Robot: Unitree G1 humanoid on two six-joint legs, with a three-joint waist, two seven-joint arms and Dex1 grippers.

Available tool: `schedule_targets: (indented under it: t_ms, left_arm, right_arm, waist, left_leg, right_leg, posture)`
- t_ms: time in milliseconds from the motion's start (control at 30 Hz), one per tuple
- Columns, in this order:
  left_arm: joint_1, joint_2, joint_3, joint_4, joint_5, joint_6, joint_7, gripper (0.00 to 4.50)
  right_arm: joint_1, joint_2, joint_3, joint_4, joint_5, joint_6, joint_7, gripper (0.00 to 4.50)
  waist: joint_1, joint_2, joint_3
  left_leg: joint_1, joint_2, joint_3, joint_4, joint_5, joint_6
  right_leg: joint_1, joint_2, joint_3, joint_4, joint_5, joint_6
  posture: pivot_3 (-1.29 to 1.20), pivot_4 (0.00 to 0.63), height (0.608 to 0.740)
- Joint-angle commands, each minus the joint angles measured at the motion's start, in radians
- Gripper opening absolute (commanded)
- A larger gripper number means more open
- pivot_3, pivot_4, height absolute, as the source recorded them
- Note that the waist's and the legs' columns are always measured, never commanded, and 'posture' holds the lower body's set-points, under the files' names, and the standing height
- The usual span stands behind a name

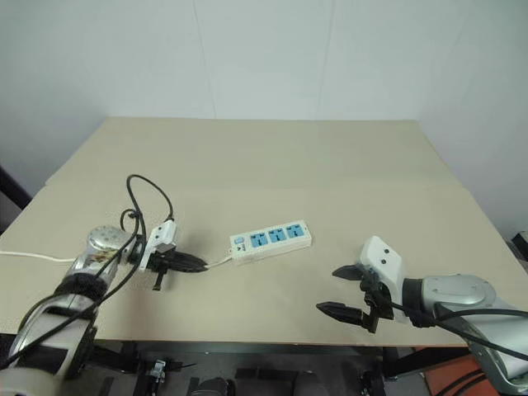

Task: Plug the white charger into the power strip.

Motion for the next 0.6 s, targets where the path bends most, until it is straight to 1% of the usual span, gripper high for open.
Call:
schedule_targets:
  t_ms: [33,100,200,300,367,467,600]
  left_arm:
    - [0.116,0.049,-0.020,-0.249,-0.081,0.155,-0.017,0.05]
    - [0.172,0.055,0.008,-0.319,-0.071,0.185,0.035,0.05]
    - [0.215,0.065,0.015,-0.358,-0.040,0.207,0.098,0.05]
    - [0.244,0.030,0.058,-0.356,-0.063,0.175,0.169,0.87]
    - [0.269,-0.010,0.105,-0.345,-0.112,0.103,0.172,1.43]
    - [0.314,-0.078,0.187,-0.363,-0.206,0.008,0.155,2.45]
    - [0.337,-0.116,0.228,-0.362,-0.241,-0.051,0.156,3.77]
  right_arm:
    - [0.009,-0.006,-0.010,-0.009,-0.017,-0.022,-0.002,4.50]
    - [0.015,-0.003,-0.008,-0.009,-0.025,-0.029,-0.001,4.50]
    - [0.019,0.001,0.001,-0.006,-0.041,-0.042,0.003,4.50]
    - [0.005,0.001,0.010,0.008,-0.038,-0.030,0.003,4.50]
    - [-0.001,0.001,0.013,0.017,-0.039,-0.034,0.004,4.50]
    - [0.006,-0.001,0.007,0.019,-0.045,-0.047,0.002,4.50]
    - [0.018,0.000,0.001,0.015,-0.048,-0.049,-0.002,4.50]
  waist:
    - [0.001,0.000,0.000]
    - [0.005,0.000,0.000]
    - [0.015,0.000,0.000]
    - [0.019,0.001,0.000]
    - [0.023,0.001,0.000]
    - [0.027,0.001,0.000]
    - [0.027,0.000,0.000]
  left_leg:
    - [0.000,0.000,0.000,0.000,0.000,0.000]
    - [0.001,0.000,0.000,0.000,0.000,0.000]
    - [0.001,0.000,0.000,0.000,0.000,0.000]
    - [0.001,0.000,0.000,0.000,0.000,0.000]
    - [0.001,0.000,0.000,0.000,0.000,0.000]
    - [0.001,0.000,0.001,0.000,0.000,0.000]
    - [0.000,0.000,0.000,0.000,0.000,0.000]
  right_leg:
    - [0.000,0.000,0.000,0.000,0.000,0.000]
    - [0.000,0.000,0.000,0.000,0.000,0.000]
    - [0.001,0.000,0.000,0.000,-0.002,0.003]
    - [0.001,0.000,0.000,-0.001,-0.002,0.004]
    - [0.001,0.000,0.000,-0.001,-0.002,0.003]
    - [0.001,0.000,0.000,-0.001,0.000,0.000]
    - [0.000,0.000,0.000,-0.001,0.002,-0.003]
  posture:
    - [0.00,0.150,0.740]
    - [0.00,0.150,0.740]
    - [0.00,0.150,0.740]
    - [0.00,0.150,0.740]
    - [0.00,0.150,0.740]
    - [0.00,0.150,0.740]
    - [0.00,0.150,0.740]
